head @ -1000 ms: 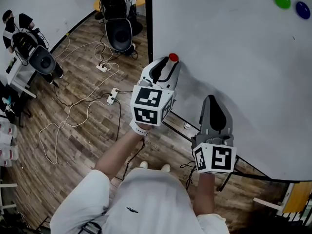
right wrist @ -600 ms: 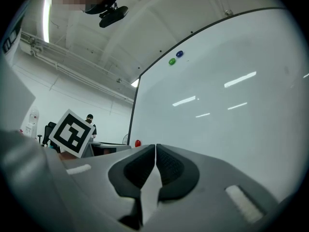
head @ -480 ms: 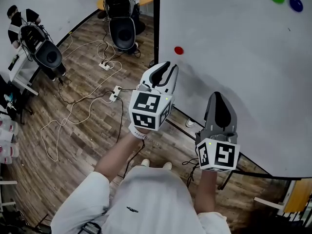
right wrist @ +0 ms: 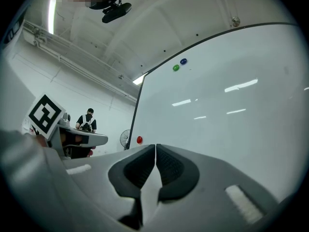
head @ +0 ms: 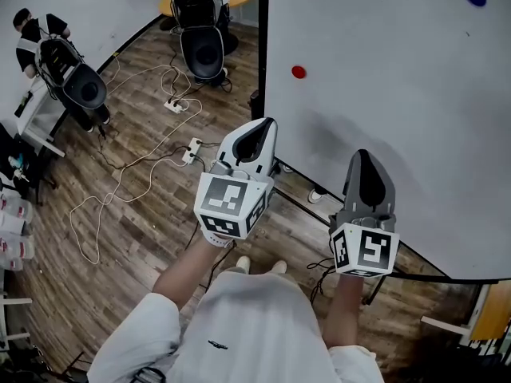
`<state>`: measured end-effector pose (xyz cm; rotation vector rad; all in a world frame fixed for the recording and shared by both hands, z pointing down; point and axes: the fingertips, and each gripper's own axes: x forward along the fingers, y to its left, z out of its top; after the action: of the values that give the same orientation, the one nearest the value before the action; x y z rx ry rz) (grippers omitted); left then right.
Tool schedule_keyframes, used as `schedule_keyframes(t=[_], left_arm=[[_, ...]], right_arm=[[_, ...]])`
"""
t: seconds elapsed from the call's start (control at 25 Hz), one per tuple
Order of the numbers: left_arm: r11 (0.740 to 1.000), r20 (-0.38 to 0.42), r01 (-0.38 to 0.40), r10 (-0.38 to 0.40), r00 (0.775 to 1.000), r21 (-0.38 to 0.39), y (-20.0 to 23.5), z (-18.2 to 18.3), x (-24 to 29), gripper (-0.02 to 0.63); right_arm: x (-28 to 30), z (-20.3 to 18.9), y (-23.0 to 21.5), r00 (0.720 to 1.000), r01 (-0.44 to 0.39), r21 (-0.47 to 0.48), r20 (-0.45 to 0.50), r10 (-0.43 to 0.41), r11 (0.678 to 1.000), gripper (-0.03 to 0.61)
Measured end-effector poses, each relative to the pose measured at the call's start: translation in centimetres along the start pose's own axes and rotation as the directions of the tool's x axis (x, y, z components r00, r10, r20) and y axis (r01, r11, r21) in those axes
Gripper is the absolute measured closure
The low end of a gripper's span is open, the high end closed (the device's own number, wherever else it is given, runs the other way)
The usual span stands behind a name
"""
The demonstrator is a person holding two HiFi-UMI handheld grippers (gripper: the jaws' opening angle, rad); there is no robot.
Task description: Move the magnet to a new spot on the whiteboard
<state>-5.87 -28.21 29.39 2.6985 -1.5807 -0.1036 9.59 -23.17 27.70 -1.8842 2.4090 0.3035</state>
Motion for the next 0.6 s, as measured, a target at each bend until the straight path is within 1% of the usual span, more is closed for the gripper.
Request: schedule_keyframes(t=[0.2, 0.48, 0.6], left_arm=[[1.0, 0.006, 0.025, -0.025, 1.0, 0.006, -0.7, 0.3, -2.7, 0.607], [1.0, -0.009, 0.031, -0.031, 0.999, 0.0, -1.1, -1.1, -4.9, 0.607], [0.999, -0.018, 0.033, -0.033, 0.999, -0.011, -1.1, -1.8, -5.2, 0.607]], right_arm=[[-1.0, 0.2, 0.1, 1.0, -0.005, -0.018, -0.011, 0.005, 1.0, 0.572], [-2.9, -0.9, 1.0, 0.999, -0.036, -0.025, -0.031, 0.035, 0.999, 0.572], [-3.4, -1.1, 1.1, 0.999, -0.031, -0.004, -0.039, 0.031, 0.999, 0.572]])
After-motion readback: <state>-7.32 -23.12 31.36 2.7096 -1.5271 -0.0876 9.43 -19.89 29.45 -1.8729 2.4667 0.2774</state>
